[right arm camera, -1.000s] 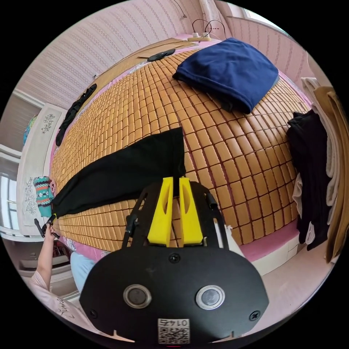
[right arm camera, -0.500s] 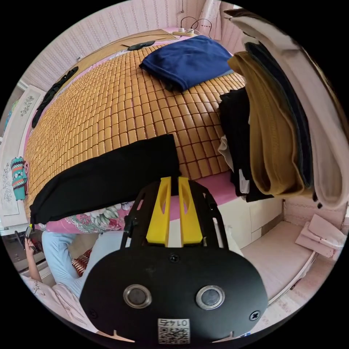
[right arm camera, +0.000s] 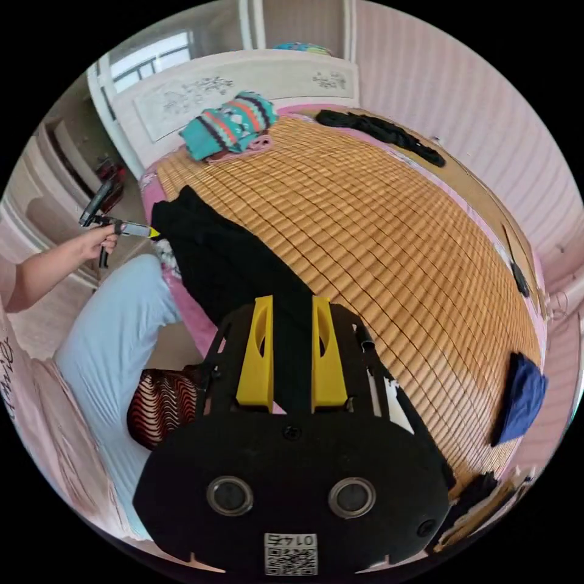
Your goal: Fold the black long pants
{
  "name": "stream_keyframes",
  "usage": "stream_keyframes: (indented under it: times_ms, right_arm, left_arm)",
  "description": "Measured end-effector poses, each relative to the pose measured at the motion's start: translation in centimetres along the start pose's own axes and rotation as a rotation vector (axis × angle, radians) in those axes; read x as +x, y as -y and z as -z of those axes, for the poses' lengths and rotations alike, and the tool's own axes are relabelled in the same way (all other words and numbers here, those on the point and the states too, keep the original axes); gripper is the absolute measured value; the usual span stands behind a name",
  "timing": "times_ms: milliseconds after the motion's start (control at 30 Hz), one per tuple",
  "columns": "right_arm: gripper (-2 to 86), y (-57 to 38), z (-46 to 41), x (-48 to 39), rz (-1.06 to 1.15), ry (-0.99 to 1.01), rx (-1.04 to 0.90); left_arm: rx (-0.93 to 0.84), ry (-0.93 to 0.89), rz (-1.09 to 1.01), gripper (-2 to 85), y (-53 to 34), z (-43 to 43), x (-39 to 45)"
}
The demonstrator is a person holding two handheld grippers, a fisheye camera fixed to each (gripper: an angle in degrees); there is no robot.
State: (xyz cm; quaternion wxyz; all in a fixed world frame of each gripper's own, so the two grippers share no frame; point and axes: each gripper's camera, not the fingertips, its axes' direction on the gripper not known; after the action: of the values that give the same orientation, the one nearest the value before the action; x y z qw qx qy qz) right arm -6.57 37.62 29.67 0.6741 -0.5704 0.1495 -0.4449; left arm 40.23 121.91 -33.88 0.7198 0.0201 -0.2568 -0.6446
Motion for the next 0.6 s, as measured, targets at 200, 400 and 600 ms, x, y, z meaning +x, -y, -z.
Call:
stream_keyframes:
  times_ms: [200,400,600]
  right_arm:
    - [12.8,9.7,-4.3,-11.1,0.368,-0.014,-0.014]
    - [9.9,14.3,-6.6,-16.2,0.465,0.066,-0.074]
    - [4.1,16.7,-4.7,-16.3,0.453,0.16,-0.045]
  left_arm:
    - [0.057,-0.175,-0.066,1.1,-2.5,6.3,-0.8]
    - [0.103,-0.257,-0.045,1.2,-4.6,11.2,-2.0]
    - [0.137,-0.322,-0.043,3.0,-4.1,12.8,-2.8]
